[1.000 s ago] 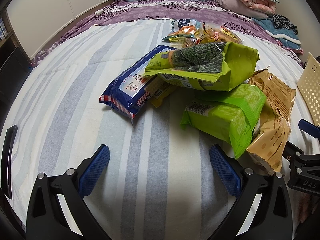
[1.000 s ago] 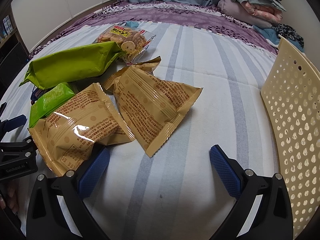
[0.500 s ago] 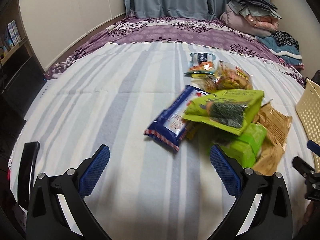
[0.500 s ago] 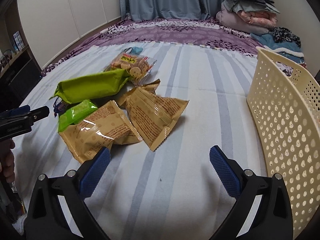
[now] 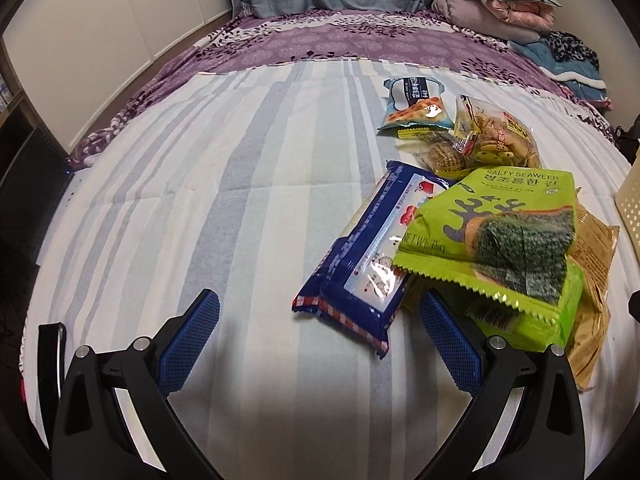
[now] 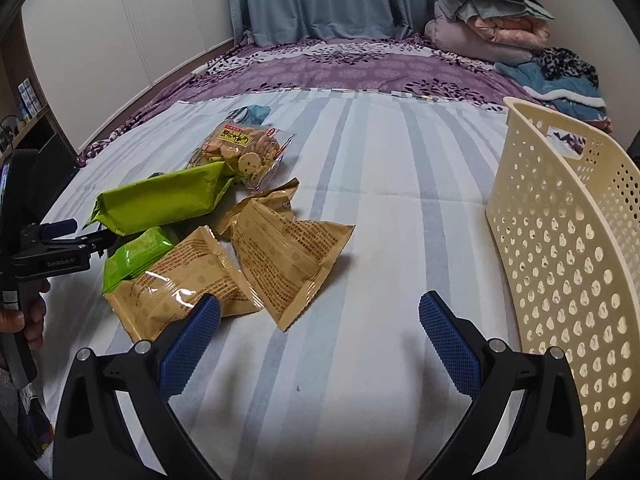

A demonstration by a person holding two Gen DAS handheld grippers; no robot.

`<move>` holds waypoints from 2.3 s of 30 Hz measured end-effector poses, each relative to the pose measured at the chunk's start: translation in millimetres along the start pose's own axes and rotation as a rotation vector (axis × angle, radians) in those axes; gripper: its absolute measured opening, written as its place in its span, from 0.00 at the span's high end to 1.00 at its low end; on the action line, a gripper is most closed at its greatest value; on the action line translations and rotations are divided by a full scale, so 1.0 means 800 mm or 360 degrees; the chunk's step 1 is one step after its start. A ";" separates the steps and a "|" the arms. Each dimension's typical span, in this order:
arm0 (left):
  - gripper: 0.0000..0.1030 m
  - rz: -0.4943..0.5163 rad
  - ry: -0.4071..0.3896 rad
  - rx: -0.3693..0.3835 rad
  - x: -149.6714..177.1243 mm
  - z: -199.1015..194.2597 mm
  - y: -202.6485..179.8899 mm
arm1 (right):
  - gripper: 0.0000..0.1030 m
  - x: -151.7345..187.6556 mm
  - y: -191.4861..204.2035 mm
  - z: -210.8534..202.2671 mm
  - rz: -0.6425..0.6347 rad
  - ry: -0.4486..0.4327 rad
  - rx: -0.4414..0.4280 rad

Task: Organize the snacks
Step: 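Reach the left gripper to the blue-and-white biscuit pack and grasp it, then lift the blue pack with the left gripper while the right gripper grasps a tan cookie bag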

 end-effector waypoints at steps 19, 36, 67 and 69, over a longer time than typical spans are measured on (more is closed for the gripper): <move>0.35 0.0158 -0.0048 0.0230 -0.037 0.024 -0.045 | 0.05 -0.003 0.004 0.013 -0.0008 0.0039 -0.0009; 0.56 -0.0052 -0.0100 0.0120 -0.037 0.001 0.013 | 0.05 -0.045 0.014 0.051 -0.0153 0.0061 -0.0079; 0.56 -0.0133 -0.0163 0.0144 -0.040 -0.041 0.032 | 0.15 -0.049 0.005 0.114 -0.0316 0.0335 0.0035; 0.56 -0.0129 -0.0172 0.0148 -0.041 -0.045 0.030 | 0.15 -0.047 0.005 0.117 -0.0312 0.0334 0.0018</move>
Point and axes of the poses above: each gripper's, at about its wrist camera, not at the fingertips, and z roughly the way its jaws point, y to its left, x to its underside, the point moved 7 cm from there along z, roughly the way its jaws point, and after that the axes turned 10 degrees about -x, right-handed, at the moved point
